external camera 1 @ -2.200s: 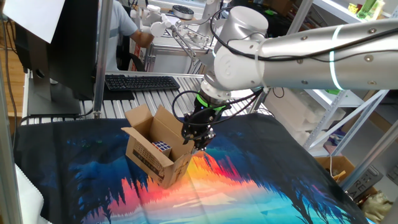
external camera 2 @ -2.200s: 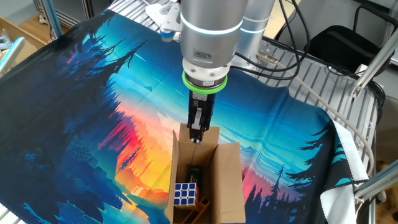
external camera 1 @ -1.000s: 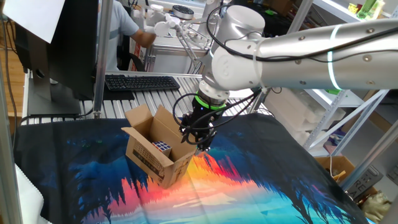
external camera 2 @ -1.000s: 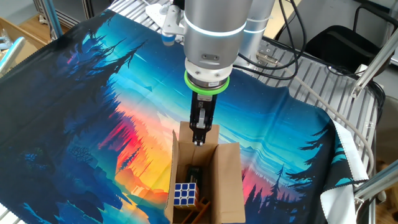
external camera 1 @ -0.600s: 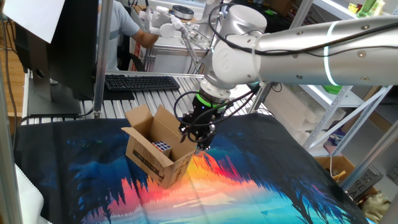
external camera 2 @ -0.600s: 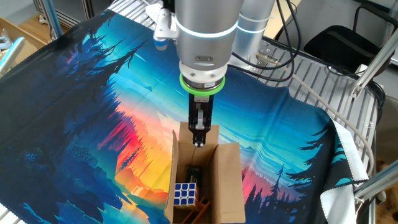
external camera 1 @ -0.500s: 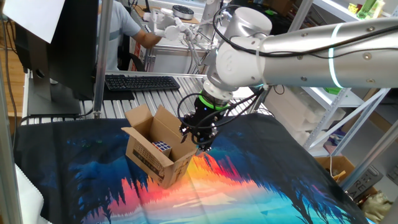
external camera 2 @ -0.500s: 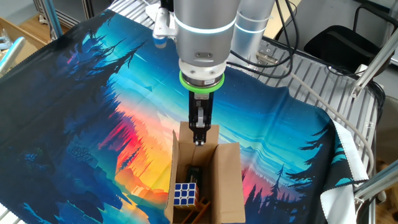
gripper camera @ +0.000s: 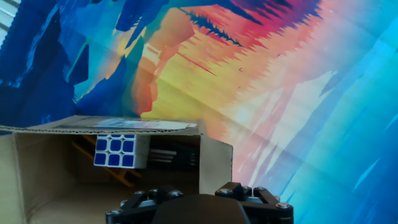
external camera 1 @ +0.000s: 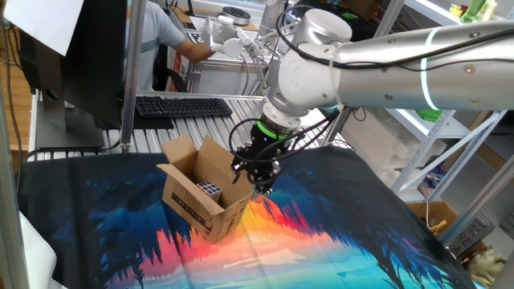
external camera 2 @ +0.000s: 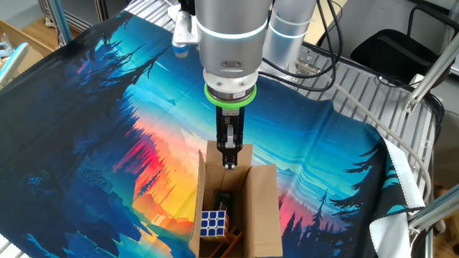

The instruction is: Cover the box

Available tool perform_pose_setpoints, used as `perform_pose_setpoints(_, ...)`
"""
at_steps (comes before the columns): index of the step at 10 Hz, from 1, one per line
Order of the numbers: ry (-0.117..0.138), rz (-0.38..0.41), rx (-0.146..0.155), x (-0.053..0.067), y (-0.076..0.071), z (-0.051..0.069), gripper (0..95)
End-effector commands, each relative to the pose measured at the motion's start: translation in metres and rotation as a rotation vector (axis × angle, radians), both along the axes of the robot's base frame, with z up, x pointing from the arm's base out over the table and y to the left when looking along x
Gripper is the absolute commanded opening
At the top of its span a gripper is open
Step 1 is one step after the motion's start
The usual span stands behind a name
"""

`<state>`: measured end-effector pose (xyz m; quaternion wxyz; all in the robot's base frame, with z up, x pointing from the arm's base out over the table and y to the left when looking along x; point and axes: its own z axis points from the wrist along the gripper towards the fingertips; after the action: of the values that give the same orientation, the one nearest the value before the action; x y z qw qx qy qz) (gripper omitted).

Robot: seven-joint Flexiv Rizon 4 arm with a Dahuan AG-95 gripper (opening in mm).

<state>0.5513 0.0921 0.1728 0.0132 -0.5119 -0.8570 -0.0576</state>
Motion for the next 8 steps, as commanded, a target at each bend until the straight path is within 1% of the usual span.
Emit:
perform_pose_setpoints(1, -0.021, -0.128, -0.015, -0.002, -0.001, 0.001, 57.0)
perform_pose_setpoints(2, -0.021, -0.132, -0.019, -0.002, -0.001, 0.001, 57.0)
perform_pose_setpoints(6, -0.019, -0.136, -0.008, -0.001, 0.002, 0.004, 57.0)
perform_pose_setpoints(8, -0.013, -0.142, -0.005, 0.007, 0.009, 0.011, 57.0)
